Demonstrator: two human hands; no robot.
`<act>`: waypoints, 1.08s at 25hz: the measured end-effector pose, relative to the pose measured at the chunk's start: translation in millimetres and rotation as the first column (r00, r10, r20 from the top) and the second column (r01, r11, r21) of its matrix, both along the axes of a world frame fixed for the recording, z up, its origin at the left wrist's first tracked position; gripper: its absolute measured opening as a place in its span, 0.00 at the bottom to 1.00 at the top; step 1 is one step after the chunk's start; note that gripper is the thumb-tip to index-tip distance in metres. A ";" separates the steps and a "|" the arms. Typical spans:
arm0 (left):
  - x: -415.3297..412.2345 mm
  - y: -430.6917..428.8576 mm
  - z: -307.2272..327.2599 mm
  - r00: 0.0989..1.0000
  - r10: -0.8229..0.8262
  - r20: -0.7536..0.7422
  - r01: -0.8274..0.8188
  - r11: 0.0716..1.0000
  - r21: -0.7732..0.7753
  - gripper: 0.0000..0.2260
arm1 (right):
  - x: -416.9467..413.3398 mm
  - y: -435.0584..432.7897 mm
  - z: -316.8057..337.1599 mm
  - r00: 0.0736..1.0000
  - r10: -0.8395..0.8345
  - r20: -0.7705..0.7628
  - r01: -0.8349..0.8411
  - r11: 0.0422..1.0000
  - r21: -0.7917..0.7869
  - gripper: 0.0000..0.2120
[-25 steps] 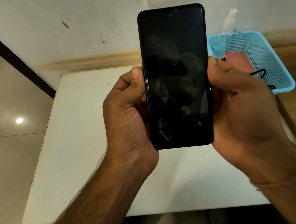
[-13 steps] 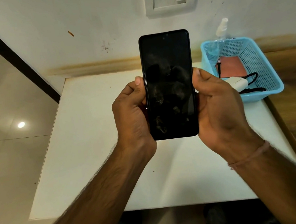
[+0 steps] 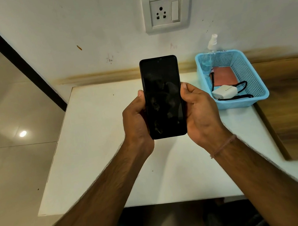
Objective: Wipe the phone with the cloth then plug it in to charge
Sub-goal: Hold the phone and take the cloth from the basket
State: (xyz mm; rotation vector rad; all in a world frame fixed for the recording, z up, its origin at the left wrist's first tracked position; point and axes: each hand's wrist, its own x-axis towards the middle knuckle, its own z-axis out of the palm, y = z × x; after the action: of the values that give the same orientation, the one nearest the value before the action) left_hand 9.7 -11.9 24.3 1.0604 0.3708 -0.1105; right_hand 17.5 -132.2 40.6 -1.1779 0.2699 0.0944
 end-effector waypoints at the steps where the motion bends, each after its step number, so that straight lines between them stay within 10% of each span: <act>1: 0.9 0.1 -2.3 1.000 -0.005 -0.004 0.005 1.000 -0.001 0.20 | 1.1 0.7 -2.0 1.000 0.003 -0.008 -0.003 1.000 0.001 0.14; 27: 0.6 3.3 -2.7 0.985 -0.174 0.024 0.175 0.964 -0.198 0.26 | -0.7 -3.5 -9.0 0.998 0.066 0.020 -0.068 0.992 0.106 0.14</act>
State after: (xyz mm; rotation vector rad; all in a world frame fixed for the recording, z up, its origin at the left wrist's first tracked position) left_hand 10.3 -8.6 21.6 0.8930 0.2536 -0.2958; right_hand 16.7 -135.8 31.6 -1.0808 0.2082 0.1563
